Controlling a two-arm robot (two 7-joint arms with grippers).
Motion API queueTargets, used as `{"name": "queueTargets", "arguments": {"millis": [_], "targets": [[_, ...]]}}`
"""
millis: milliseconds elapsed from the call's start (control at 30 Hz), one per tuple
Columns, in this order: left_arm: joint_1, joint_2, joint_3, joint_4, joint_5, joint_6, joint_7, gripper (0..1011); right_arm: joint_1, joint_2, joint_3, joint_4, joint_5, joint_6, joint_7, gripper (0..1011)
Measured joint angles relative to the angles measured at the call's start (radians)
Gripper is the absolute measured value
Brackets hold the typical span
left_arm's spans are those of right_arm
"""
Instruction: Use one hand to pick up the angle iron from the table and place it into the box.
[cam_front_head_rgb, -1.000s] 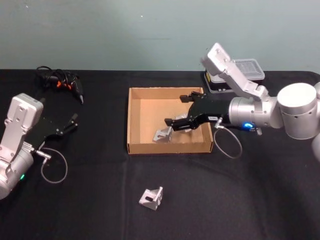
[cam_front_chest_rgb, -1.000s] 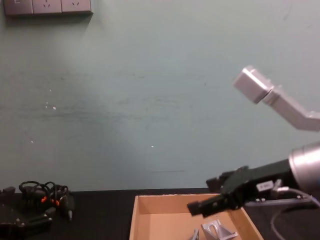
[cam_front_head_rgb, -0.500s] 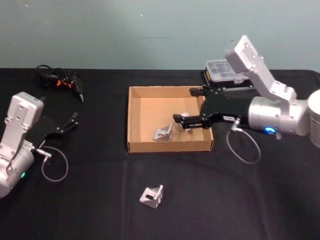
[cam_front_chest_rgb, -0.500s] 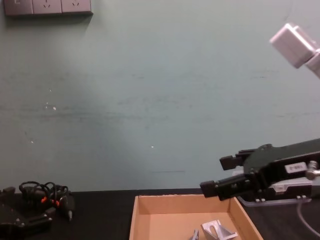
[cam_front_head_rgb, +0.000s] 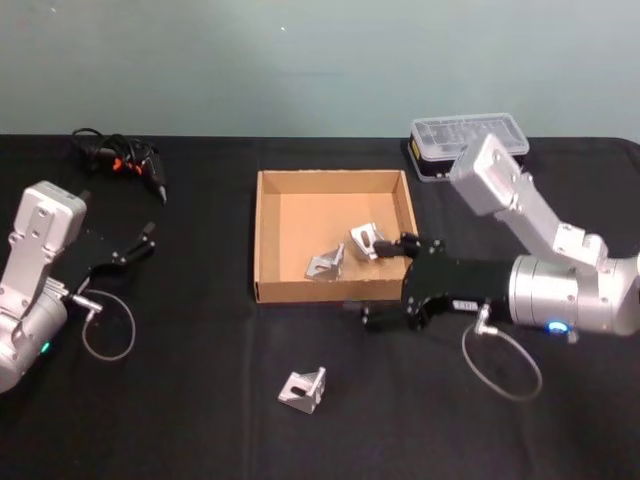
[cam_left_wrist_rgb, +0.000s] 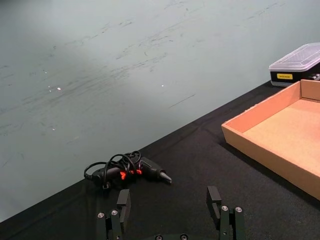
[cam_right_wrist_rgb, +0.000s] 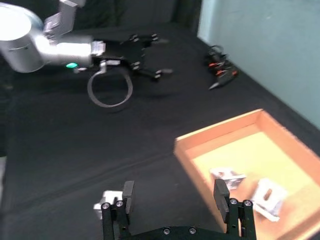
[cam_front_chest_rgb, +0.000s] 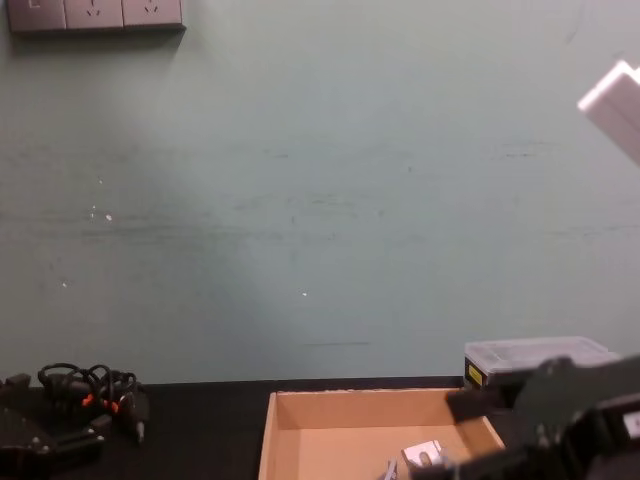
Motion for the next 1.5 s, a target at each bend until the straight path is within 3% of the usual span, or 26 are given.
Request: {"name": "queueTargets", "arguments": {"millis": [467,933,1500], "targets": [[0.000,0.000,0.000,0.000,0.000,0.000,0.000,1000,0.019,-0.006,-0.095,0.007,-0.018,0.009,0.064,1000],[0.000,0.000,0.000,0.000,0.000,0.000,0.000,1000,0.055,-0.036,-0.188,0.061,-0.078,0.008,0.104,1000],[0.000,0.000,0.000,0.000,0.000,0.000,0.000,1000,0.077,-0.081,-0.217,0.127,-0.110,0.008,0.110,1000]]}}
